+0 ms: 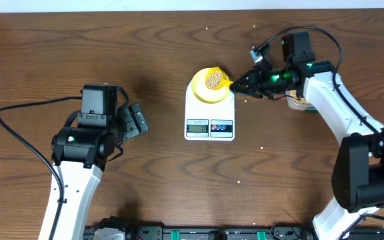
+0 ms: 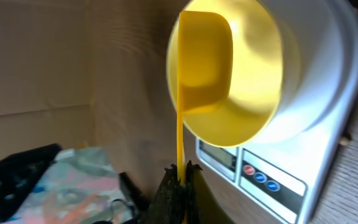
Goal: Scoop item into bowl and weigh 50g on scale
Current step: 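Carry the filled yellow scoop left over the yellow bowl with the right gripper, then tilt the scoop to pour soybeans into the yellow bowl, right gripper, then hold the scoop inverted over the bowl to empty remaining beans, then lift the empty scoop away from the bowl back toward the bean tub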
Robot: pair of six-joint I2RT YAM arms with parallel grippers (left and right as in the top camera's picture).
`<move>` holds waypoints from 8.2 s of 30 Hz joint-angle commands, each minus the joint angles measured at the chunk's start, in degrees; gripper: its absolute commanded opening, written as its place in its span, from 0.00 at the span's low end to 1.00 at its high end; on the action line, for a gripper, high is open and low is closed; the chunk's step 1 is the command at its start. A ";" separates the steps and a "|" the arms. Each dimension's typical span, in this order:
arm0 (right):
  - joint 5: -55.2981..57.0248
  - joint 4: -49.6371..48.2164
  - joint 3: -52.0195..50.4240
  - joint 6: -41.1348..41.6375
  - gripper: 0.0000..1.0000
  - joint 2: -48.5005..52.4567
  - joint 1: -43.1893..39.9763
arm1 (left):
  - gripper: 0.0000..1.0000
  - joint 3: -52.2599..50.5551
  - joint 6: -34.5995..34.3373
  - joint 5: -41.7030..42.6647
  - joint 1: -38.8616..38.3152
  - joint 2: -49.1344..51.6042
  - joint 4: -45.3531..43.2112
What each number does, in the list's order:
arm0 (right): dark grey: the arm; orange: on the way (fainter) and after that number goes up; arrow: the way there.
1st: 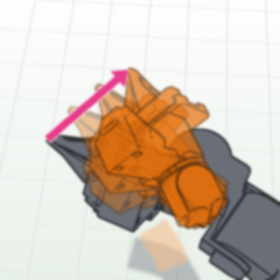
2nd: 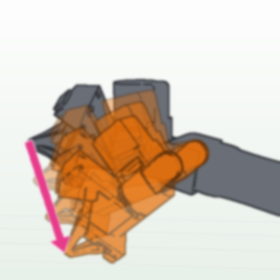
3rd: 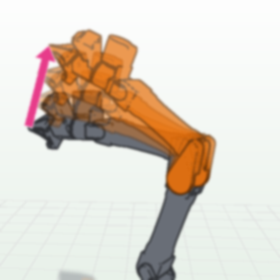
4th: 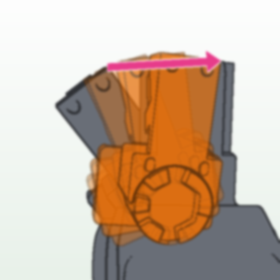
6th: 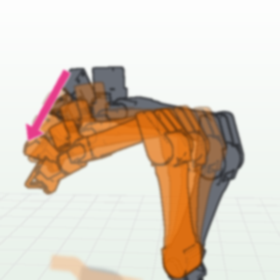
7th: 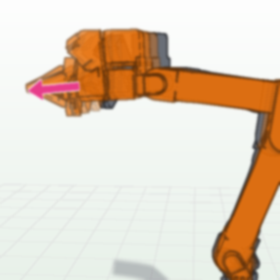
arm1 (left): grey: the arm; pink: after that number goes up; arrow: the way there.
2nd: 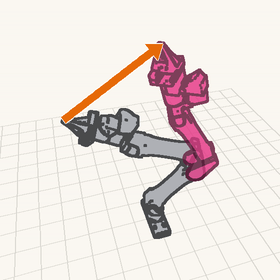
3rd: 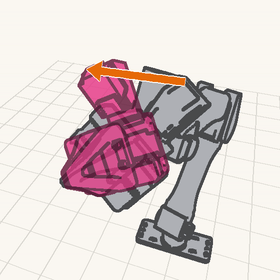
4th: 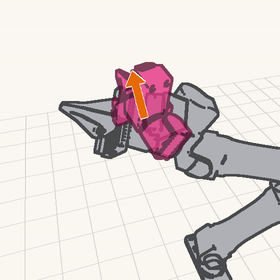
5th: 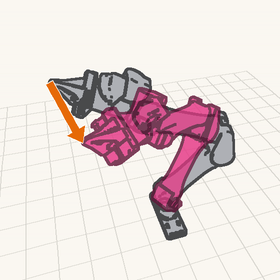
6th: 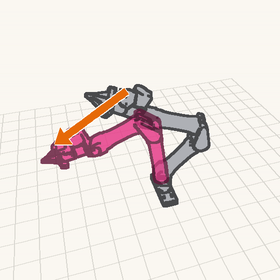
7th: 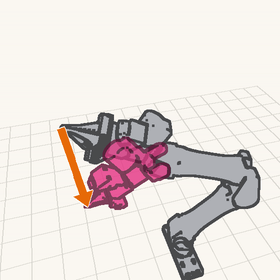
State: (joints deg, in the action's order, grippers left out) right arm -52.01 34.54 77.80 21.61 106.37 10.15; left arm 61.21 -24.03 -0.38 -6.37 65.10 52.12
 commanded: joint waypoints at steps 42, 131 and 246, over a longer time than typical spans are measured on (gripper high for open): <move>26.34 1.60 0.20 -8.55 0.01 -8.66 7.96 | 0.96 0.61 -0.07 -0.98 0.35 0.07 0.15; 27.23 -0.68 0.22 -10.60 0.01 -8.66 10.21 | 0.96 0.61 -0.07 -0.98 0.35 0.07 0.15; 39.82 2.01 0.31 -33.07 0.01 -8.68 14.82 | 0.96 0.61 -0.07 -0.98 0.35 0.07 0.15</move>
State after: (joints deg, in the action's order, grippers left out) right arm -13.54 36.77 77.80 -10.20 98.43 24.62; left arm 61.21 -24.03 -0.38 -6.37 65.10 52.14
